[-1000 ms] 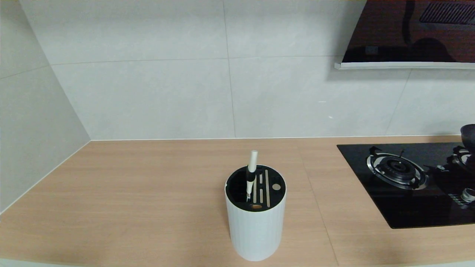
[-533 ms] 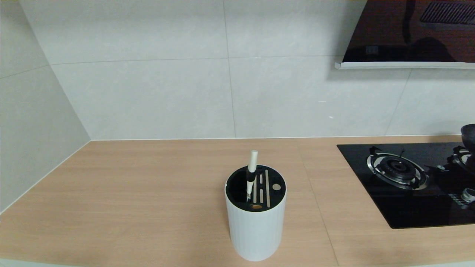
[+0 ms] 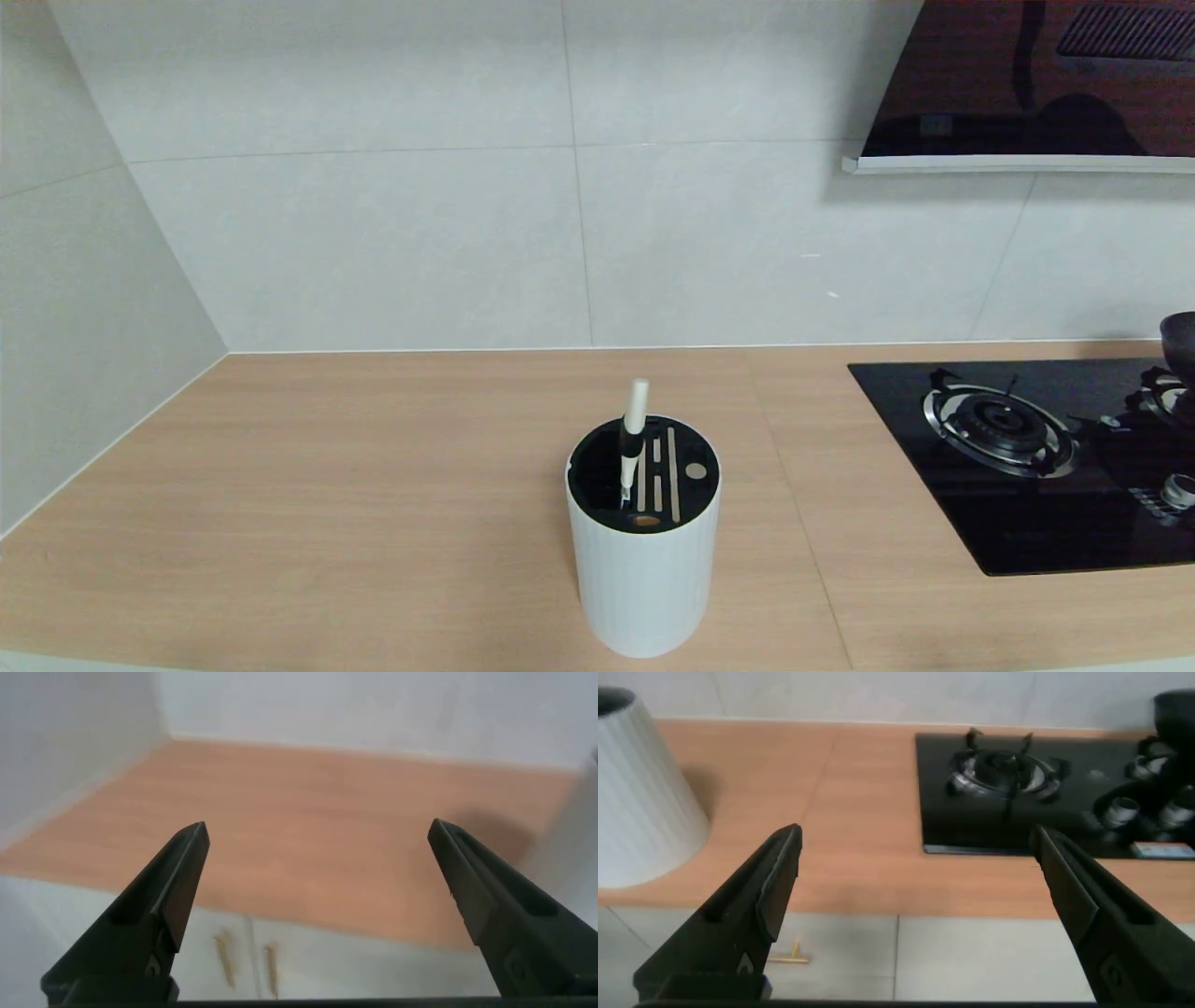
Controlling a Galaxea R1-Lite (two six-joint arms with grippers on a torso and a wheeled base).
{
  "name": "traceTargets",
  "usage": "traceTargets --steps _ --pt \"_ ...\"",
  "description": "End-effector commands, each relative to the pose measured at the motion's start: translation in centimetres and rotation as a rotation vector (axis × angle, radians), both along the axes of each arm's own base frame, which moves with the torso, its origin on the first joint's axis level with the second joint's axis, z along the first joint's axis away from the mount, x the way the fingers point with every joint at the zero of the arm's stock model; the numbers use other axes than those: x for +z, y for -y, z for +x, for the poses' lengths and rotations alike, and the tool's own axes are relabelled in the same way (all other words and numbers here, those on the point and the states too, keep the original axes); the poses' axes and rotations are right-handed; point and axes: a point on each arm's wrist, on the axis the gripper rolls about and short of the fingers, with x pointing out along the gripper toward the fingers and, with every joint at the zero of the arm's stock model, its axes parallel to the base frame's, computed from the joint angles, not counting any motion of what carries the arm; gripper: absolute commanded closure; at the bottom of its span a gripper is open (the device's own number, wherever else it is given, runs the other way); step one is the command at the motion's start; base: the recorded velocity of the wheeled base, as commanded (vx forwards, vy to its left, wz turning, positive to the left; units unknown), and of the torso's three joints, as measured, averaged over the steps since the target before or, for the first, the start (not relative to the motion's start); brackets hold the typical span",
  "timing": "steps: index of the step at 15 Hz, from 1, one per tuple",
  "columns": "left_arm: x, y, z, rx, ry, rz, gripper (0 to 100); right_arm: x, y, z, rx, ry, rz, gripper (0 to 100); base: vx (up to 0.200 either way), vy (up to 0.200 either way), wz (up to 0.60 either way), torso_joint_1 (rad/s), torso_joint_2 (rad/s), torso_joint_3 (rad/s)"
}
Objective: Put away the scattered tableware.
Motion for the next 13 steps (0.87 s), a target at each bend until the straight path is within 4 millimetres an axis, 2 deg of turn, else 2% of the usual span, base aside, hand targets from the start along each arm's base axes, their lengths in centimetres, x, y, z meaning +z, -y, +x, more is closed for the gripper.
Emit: traceTargets --steps 1,5,13 --pt "-0.29 0.08 0.07 -0.035 -0.024 0.028 0 -0.05 -0.02 0.02 0.010 -0.007 0.002 0 0.000 0.000 0.00 0.000 0.00 0.000" --pt "-0.47 0.18 0.10 -0.096 -0.047 0.071 0 -0.05 -0.03 0.02 0.015 -0.007 0.002 0 0.000 0.000 0.00 0.000 0.00 0.000" --pt "-0.48 0.18 0.09 -0.093 -0.044 0.032 0 -0.09 -0.03 0.04 0.013 -0.010 0.002 0 0.000 0.000 0.00 0.000 0.00 0.000"
